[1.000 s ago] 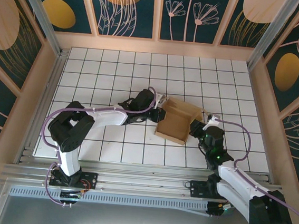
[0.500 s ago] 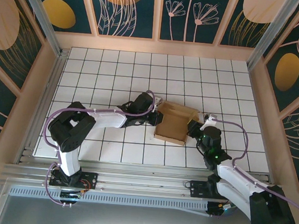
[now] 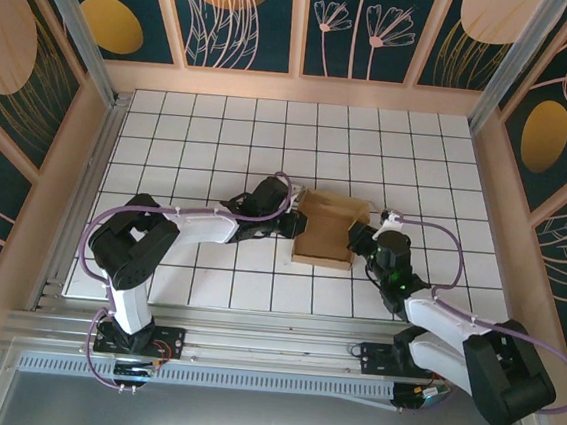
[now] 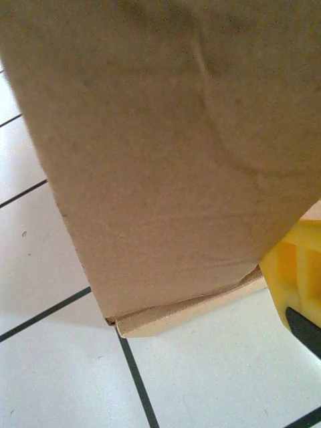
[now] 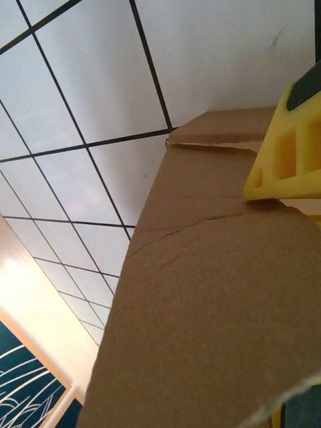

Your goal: Fold the paper box

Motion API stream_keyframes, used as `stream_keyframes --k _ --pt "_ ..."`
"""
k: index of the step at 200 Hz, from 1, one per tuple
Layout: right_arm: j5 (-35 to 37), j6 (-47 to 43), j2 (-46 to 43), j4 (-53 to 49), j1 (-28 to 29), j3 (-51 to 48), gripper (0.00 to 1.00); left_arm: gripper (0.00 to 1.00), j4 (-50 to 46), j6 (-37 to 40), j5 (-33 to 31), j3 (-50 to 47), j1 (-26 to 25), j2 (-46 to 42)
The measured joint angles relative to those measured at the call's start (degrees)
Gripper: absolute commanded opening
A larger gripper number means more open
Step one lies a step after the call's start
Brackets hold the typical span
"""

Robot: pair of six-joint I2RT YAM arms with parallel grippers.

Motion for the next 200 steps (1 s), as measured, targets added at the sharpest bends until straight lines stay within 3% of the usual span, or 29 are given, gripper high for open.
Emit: stream_keyframes --k 35,82,101,163,200 --pt "2.5 0.3 -0.5 -1.3 0.4 0.2 0.11 0.17 0.0 0.1 -0.4 0.0 0.0 -0.1" --pt "5.4 -1.2 -4.1 -7.1 1.0 0.5 0.11 0.39 -0.3 0.7 -2.3 -2.7 -0.1 -3.6" --pt "6.0 -1.1 -4.7 -8.0 1.0 0.5 0.11 0.44 -0.8 0.9 -3.0 -4.2 -0.1 -6.6" --pt "6.4 -1.2 -4.0 -7.6 1.1 0.5 0.14 0.47 -0.4 2.6 -2.7 -13.1 -0.1 -20.2" --pt "6.4 -1.6 -1.5 -11.2 1.1 -0.3 0.16 0.45 0.0 1.1 -6.2 -19.5 -0.1 -27.8"
